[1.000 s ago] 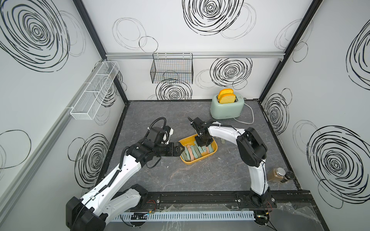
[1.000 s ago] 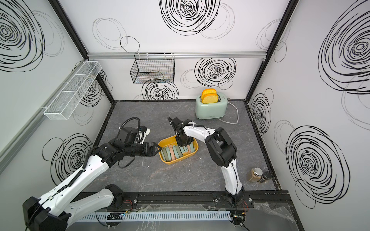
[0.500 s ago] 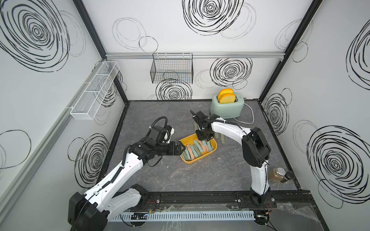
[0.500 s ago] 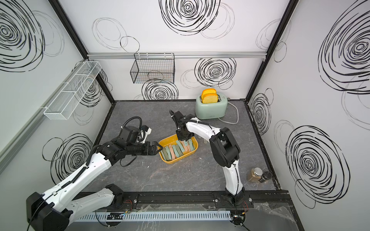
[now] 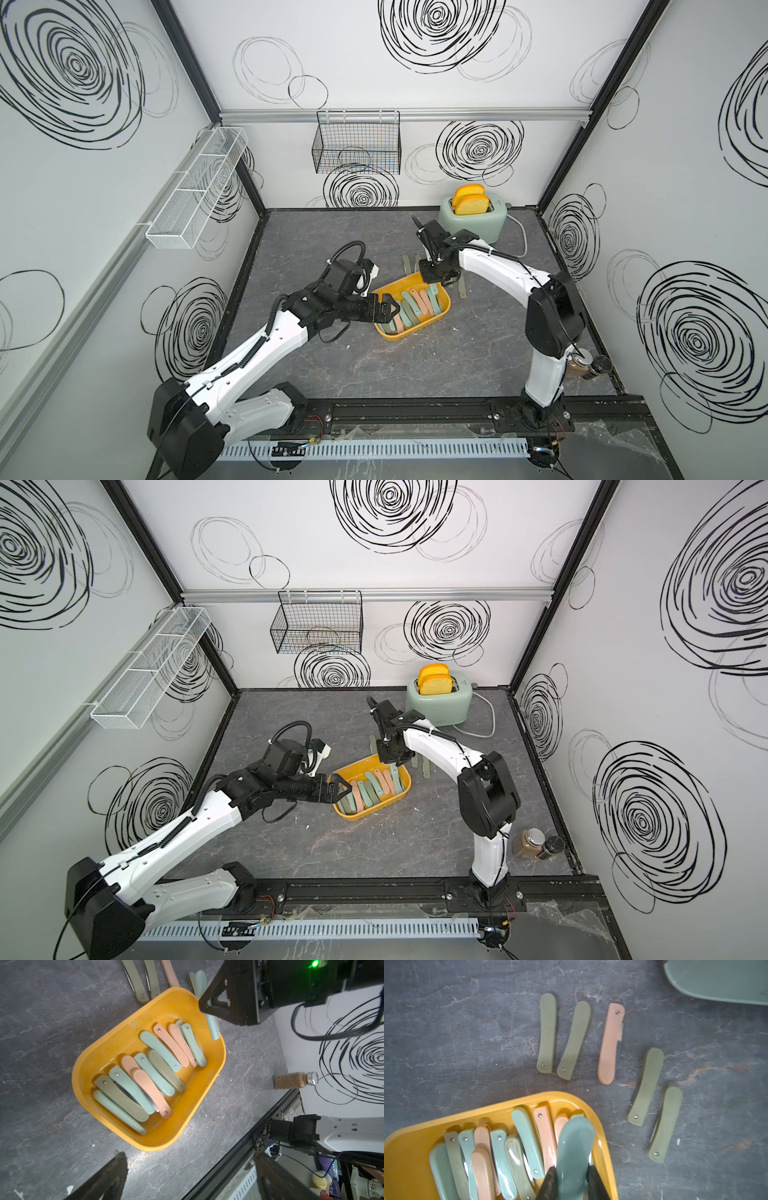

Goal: Take the fruit knife out of the storage box
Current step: Pick up the fruit knife from the storage box, then place the fruit knife at the center of the board.

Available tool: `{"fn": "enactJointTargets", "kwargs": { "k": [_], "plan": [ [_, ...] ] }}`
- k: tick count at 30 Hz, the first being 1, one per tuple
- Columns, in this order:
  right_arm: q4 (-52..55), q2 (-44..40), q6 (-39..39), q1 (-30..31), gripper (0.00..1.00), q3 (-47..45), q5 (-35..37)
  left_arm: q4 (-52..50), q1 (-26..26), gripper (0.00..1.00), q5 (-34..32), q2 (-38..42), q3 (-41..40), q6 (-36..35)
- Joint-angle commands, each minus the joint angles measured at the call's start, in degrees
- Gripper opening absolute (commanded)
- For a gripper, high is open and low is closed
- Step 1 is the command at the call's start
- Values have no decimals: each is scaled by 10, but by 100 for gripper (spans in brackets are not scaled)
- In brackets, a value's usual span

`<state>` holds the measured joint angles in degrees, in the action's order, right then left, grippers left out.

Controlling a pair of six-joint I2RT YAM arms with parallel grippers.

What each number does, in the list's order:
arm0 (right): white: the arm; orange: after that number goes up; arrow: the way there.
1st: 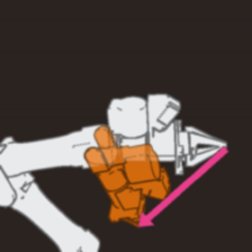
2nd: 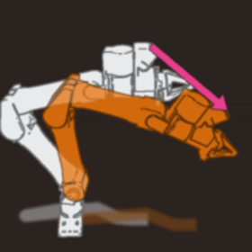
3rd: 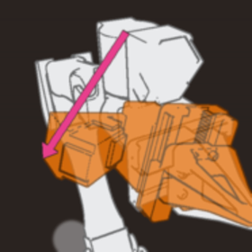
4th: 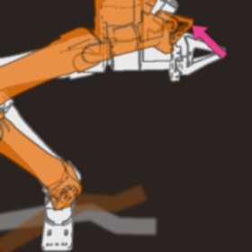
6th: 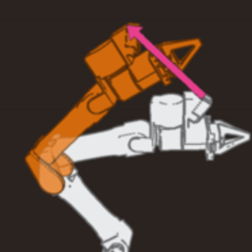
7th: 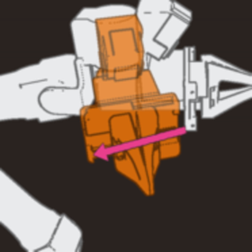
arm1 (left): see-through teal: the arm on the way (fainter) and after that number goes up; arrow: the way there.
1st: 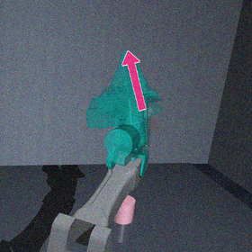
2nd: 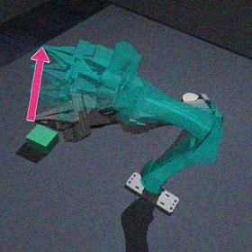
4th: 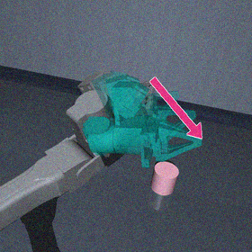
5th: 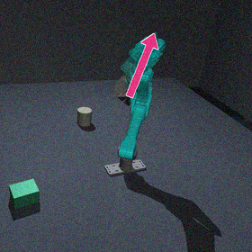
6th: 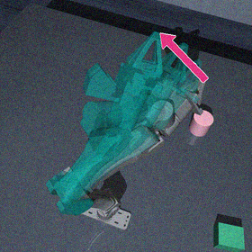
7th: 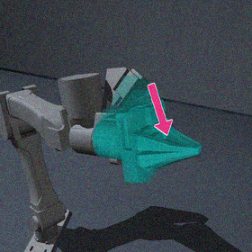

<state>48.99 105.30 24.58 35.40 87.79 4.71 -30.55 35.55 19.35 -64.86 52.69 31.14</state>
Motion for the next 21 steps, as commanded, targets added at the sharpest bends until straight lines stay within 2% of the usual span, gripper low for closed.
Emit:
{"fn": "enactJointTargets", "kwargs": {
  "k": [1,7,12,21],
  "plan": [
    [6,-48,13,-24,24,-51,6,36,23,98,-12,-11,21,13],
    [-28,-105,15,-51,25,-161,1,54,69,98,-28,-30,21,25],
    [-54,-113,20,-54,25,-225,-5,66,100,98,-40,-38,12,30],
    [-92,-80,15,-56,24,-263,-8,63,121,98,-52,-37,-6,30]
  ]
}}
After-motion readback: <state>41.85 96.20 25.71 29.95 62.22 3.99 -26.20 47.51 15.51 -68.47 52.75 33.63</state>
